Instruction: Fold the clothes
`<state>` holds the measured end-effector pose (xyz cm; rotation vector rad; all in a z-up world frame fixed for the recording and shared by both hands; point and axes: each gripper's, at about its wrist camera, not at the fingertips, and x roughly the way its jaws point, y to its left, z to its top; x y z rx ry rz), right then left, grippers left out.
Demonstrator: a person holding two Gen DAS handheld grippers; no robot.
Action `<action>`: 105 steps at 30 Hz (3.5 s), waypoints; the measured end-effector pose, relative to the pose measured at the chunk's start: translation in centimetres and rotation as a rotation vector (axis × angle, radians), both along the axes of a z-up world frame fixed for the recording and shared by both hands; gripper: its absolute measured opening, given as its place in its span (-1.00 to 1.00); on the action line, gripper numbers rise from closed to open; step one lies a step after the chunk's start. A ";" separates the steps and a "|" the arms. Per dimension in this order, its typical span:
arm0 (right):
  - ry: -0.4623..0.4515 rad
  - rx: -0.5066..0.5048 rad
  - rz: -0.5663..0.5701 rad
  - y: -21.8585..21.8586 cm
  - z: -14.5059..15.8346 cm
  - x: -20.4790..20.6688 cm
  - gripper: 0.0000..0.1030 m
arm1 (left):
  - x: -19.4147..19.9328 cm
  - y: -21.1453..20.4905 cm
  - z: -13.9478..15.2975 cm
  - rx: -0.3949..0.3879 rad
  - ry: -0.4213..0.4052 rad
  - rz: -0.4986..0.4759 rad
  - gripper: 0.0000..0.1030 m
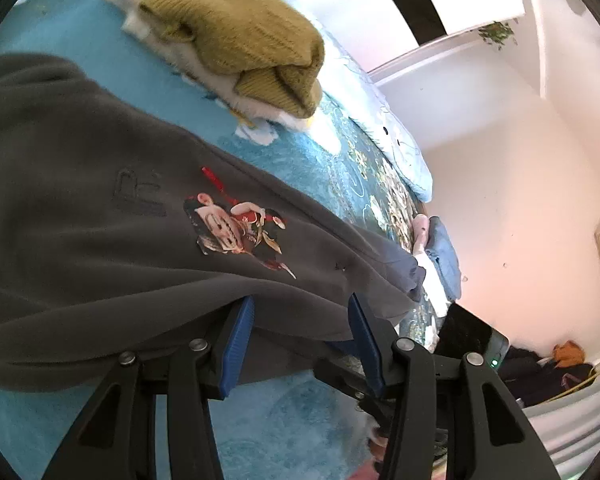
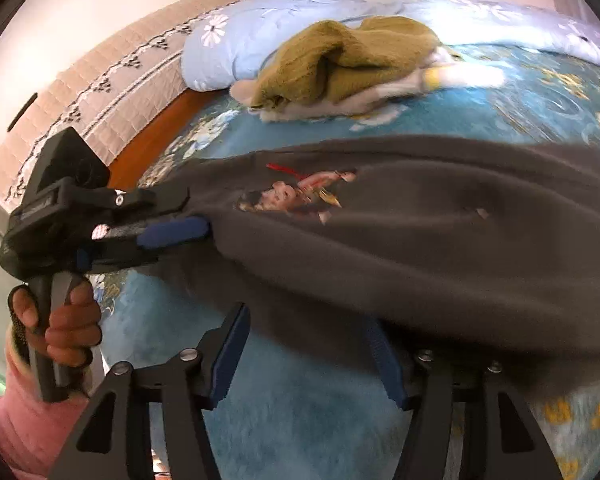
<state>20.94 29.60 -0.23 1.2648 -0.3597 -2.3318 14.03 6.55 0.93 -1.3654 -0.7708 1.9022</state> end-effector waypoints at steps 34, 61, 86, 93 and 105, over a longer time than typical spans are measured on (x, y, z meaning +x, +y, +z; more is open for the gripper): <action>0.074 -0.221 0.491 -6.3 1.8 4.9 0.43 | 2.2 -9.9 -3.8 -0.072 -0.050 0.257 0.06; 0.071 -0.102 -0.502 15.0 3.5 2.8 0.42 | 6.5 2.8 -3.3 -0.436 0.128 -0.101 0.07; -0.074 -0.516 -1.105 33.3 -2.5 6.4 -0.46 | 6.2 2.0 -3.9 -0.369 0.116 -0.059 0.09; 0.014 -0.360 -1.061 31.4 3.9 6.3 -0.61 | 6.2 1.2 -4.1 -0.325 0.105 -0.056 0.09; 0.243 0.207 -0.749 16.0 15.3 -1.2 -0.63 | 5.5 -1.4 -3.4 -0.168 0.087 0.022 0.09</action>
